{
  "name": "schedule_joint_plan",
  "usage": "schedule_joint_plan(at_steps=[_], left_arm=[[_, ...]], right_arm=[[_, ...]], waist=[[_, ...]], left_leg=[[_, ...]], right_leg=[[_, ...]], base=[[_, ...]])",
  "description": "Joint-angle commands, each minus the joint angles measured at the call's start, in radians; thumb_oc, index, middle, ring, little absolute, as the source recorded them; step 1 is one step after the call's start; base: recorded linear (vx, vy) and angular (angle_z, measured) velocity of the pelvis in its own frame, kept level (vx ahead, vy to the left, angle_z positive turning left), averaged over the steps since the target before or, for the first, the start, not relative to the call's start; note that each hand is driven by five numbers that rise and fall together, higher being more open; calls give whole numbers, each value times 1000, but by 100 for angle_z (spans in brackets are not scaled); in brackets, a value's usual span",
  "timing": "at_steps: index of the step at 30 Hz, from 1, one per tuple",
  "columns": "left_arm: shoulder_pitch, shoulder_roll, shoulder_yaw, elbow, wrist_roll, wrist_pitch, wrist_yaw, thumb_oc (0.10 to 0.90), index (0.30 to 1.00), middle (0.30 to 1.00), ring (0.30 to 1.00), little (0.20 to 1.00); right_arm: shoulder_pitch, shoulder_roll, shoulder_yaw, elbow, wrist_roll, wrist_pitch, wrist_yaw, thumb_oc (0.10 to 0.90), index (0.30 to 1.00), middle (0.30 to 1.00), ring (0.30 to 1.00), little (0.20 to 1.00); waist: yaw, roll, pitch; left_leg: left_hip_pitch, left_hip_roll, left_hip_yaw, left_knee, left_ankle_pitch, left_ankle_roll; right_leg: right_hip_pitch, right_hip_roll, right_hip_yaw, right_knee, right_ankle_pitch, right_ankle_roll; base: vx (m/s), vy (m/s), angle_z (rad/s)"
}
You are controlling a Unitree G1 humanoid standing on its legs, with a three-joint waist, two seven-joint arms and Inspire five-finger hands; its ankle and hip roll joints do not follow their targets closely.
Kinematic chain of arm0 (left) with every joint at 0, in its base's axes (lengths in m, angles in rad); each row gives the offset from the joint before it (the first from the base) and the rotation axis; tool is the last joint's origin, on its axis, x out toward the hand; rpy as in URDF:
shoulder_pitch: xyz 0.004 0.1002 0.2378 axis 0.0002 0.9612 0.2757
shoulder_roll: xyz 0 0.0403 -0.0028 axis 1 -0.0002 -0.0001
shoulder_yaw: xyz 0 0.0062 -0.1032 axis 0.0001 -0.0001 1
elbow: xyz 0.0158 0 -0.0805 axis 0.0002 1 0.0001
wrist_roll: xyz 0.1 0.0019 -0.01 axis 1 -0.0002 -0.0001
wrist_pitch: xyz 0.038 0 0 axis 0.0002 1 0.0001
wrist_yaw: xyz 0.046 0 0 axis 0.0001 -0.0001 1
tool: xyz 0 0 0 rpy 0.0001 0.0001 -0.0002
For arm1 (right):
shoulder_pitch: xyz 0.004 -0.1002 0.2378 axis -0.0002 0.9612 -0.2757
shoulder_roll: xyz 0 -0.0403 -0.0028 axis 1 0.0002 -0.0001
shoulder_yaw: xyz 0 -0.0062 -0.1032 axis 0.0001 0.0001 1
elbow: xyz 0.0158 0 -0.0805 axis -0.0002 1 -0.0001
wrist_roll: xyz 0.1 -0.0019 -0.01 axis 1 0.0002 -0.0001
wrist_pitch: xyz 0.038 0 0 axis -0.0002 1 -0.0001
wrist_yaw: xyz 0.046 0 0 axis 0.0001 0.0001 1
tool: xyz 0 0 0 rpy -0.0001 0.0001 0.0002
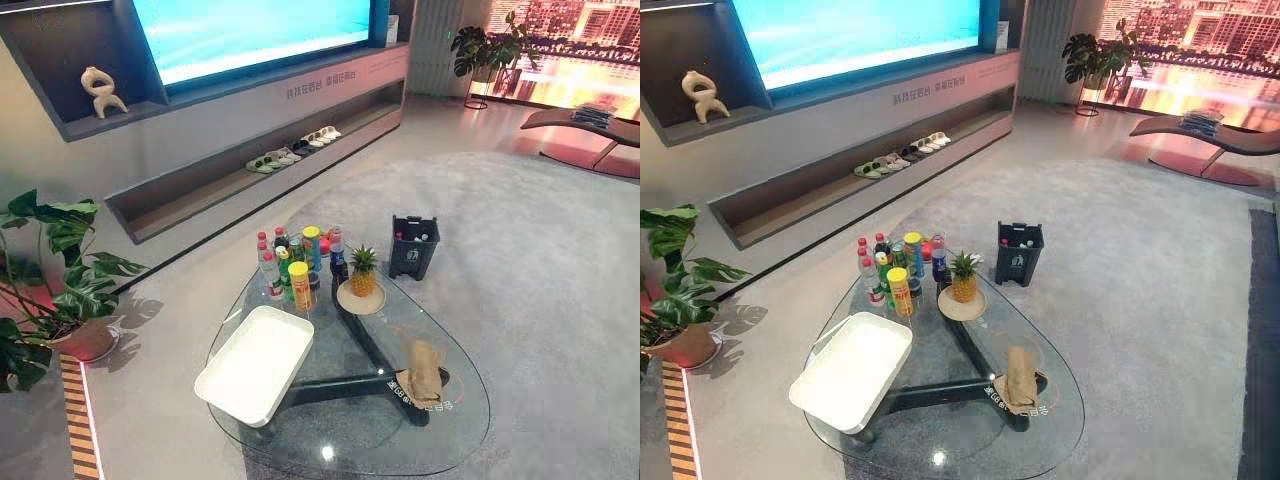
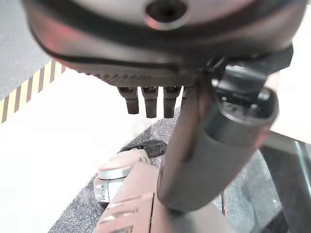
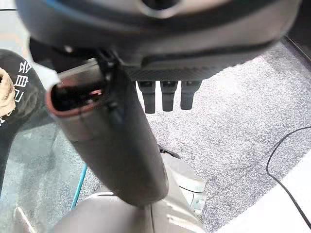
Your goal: Wipe the table with a cloth and put it in the basket.
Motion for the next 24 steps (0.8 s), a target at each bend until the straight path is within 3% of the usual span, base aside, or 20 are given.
schedule_joint_plan(at_steps=[1,24], left_arm=[[-105,-17,-20,49,23,-1,-41,800,900,900,900,900],[-97,-15,-19,51,20,-9,-46,800,900,900,900,900]], right_arm=[[-87,26,14,41,-7,-5,14,800,900,900,900,900],[-84,18,-2,58,-15,-16,21,800,900,900,900,900]], waist=[[4,-33,52],[7,-28,46]], left_leg=[[14,-40,-6,6,-44,43],[22,-40,-8,6,-49,44]], right_leg=[[22,-43,-47,5,11,14],[30,-43,-51,5,5,13]], base=[[297,99,-38],[0,0,0]])
